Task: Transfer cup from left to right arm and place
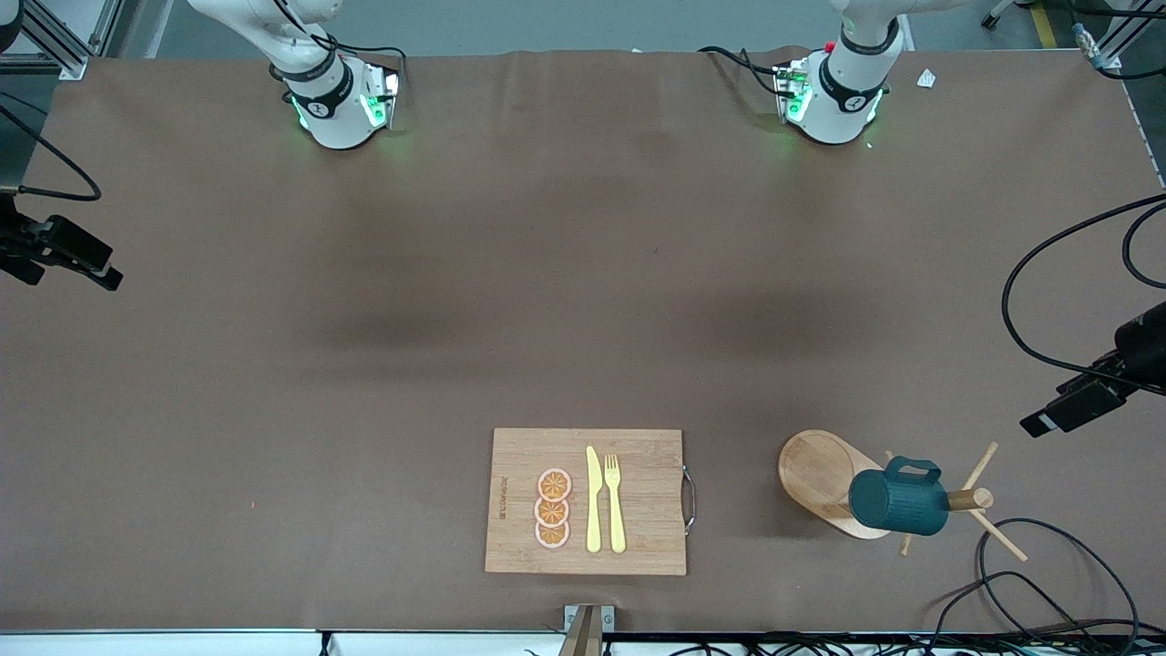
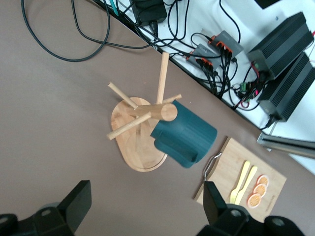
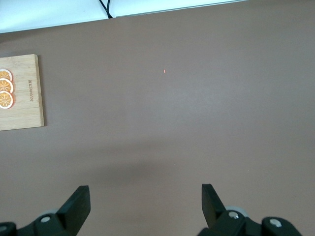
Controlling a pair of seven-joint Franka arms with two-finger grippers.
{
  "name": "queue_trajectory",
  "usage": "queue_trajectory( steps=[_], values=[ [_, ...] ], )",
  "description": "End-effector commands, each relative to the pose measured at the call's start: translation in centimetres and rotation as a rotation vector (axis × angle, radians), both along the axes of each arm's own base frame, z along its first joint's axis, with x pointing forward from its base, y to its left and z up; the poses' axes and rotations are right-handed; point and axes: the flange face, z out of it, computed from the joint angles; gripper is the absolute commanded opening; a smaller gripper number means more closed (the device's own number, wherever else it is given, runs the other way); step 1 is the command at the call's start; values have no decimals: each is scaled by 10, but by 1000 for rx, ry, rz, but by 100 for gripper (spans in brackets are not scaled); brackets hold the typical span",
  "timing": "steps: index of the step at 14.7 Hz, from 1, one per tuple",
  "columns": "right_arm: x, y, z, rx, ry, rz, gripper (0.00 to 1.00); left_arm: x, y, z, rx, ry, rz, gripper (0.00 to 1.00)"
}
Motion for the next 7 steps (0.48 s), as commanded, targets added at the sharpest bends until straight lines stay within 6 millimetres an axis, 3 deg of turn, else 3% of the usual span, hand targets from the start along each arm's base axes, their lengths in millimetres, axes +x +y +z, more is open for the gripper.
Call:
queue_trajectory(
  steps=[1,7],
  values=[
    [-9,0,3,-1,-8,8,100,10,-11,-6,-43,-11,79,100],
    [-9,0,3,-1,-8,8,100,26,-33,-39,-121,32,265,100]
  ],
)
